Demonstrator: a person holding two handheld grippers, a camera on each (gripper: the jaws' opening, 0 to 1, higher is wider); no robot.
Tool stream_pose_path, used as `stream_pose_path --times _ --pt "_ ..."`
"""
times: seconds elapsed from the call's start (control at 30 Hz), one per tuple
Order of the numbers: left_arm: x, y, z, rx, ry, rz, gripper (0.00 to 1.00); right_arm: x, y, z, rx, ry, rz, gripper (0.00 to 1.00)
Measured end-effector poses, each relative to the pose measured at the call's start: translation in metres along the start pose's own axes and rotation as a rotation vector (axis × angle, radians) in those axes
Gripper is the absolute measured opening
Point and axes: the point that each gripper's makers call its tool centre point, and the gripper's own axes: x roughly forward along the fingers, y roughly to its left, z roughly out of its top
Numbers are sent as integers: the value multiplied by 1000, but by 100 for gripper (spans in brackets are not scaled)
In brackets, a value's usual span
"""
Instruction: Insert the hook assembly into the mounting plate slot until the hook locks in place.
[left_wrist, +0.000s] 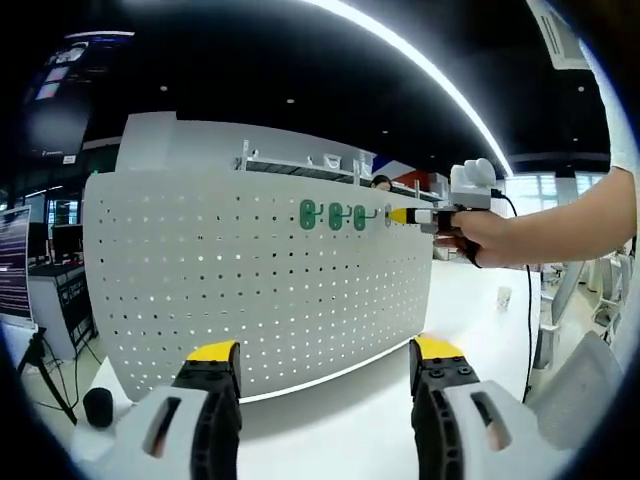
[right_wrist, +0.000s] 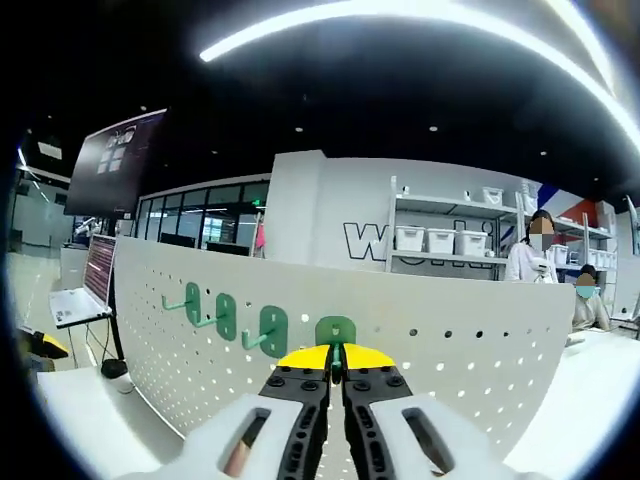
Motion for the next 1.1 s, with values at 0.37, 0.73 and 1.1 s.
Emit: stream_pose_path --times 0.37,0.73,1.1 --pt "-1 3 1 7 7 11 71 10 -3 -3 8 5 -1 1" --pt "-2 8 0 -1 11 22 71 14 -2 -6 22 17 -24 1" --pt "-5 8 -5 -14 20 21 70 17 -1 -7 7 63 -86 1"
